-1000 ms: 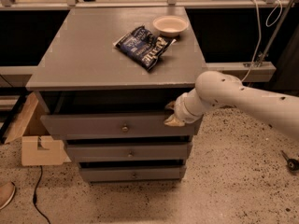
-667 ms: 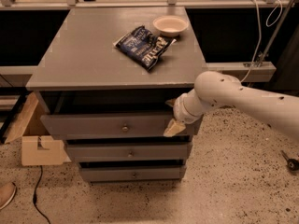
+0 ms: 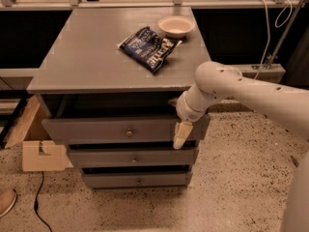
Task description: Open top drawer
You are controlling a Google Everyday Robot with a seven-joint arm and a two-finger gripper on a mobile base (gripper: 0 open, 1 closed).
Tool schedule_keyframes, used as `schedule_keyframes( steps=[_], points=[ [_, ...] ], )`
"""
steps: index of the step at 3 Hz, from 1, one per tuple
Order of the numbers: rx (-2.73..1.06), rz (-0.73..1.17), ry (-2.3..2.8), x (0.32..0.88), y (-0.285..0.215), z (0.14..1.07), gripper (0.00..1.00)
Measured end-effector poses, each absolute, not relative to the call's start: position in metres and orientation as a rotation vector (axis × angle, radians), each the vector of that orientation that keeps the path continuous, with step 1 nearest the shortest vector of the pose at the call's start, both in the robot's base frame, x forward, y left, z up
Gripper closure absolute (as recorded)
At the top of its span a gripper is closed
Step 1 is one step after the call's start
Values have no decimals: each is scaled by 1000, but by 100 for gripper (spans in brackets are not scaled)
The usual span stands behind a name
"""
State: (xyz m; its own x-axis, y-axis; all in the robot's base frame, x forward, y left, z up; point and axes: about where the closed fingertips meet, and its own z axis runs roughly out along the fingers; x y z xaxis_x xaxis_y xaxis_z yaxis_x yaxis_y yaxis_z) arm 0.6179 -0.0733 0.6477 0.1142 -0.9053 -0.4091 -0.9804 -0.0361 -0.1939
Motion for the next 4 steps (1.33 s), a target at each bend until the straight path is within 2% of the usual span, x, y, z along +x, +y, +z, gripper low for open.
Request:
schedule_keyframes(
  steps=[1, 2, 4],
  points=[
    [-2040, 277, 1879, 604, -82, 650, 15],
    [-2016, 290, 1984, 575, -95, 645, 46],
    [-2015, 290, 1984, 578, -93, 652, 93]
  ],
)
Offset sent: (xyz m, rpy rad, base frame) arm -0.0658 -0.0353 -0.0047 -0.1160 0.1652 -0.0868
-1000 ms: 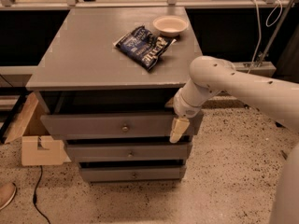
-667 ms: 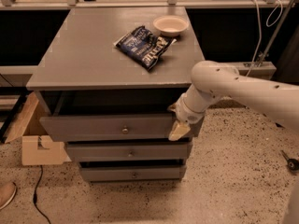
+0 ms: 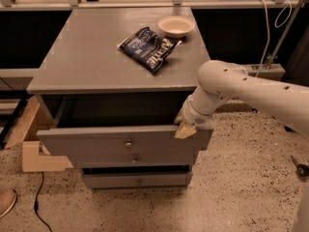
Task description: Open top drawer
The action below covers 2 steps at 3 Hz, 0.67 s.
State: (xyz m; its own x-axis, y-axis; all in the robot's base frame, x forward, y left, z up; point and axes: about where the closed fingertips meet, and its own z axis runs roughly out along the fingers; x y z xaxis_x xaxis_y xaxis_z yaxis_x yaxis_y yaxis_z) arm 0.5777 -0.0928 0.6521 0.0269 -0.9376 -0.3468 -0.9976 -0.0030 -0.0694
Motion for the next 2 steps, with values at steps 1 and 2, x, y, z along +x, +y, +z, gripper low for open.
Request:
schedule_keyframes(
  steps=[1, 2],
  points=[
    [-1969, 282, 1995, 572, -91, 659, 97],
    [-1969, 282, 1995, 572, -91, 659, 74]
  ],
)
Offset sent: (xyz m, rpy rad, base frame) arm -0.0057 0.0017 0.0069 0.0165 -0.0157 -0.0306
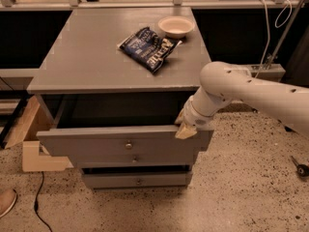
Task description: Open top drawer
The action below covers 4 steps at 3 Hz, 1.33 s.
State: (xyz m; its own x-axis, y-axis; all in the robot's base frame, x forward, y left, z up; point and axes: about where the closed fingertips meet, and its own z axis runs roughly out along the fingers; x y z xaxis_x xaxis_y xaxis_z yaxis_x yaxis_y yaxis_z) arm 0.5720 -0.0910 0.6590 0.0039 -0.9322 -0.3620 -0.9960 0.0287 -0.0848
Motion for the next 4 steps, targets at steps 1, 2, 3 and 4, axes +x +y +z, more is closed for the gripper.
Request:
schedule_keyframes(
  steps=[1, 2, 3, 4],
  points=[
    [-1977, 293, 1991, 572, -91, 658, 43],
    [-1993, 317, 1983, 571, -90, 655, 20],
    [-2011, 362, 2004, 557, -93, 653, 0],
    [-2013, 388, 2036, 541, -98, 655, 0]
  ],
)
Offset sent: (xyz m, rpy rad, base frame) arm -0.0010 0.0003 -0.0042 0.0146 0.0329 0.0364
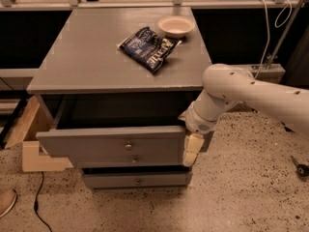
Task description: Open top drawer
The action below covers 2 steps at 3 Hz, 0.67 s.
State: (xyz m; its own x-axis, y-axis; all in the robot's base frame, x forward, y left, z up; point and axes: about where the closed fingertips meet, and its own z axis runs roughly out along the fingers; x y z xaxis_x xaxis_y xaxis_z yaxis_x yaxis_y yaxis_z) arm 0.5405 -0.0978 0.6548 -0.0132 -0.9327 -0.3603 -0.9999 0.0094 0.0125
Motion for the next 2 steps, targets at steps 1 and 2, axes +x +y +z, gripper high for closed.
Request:
schedule_keyframes(
  steps=[1, 2],
  points=[
    [-1997, 409, 2089, 523, -105, 655, 16],
    [-1973, 428, 2136, 509, -112, 655, 40]
  ],
)
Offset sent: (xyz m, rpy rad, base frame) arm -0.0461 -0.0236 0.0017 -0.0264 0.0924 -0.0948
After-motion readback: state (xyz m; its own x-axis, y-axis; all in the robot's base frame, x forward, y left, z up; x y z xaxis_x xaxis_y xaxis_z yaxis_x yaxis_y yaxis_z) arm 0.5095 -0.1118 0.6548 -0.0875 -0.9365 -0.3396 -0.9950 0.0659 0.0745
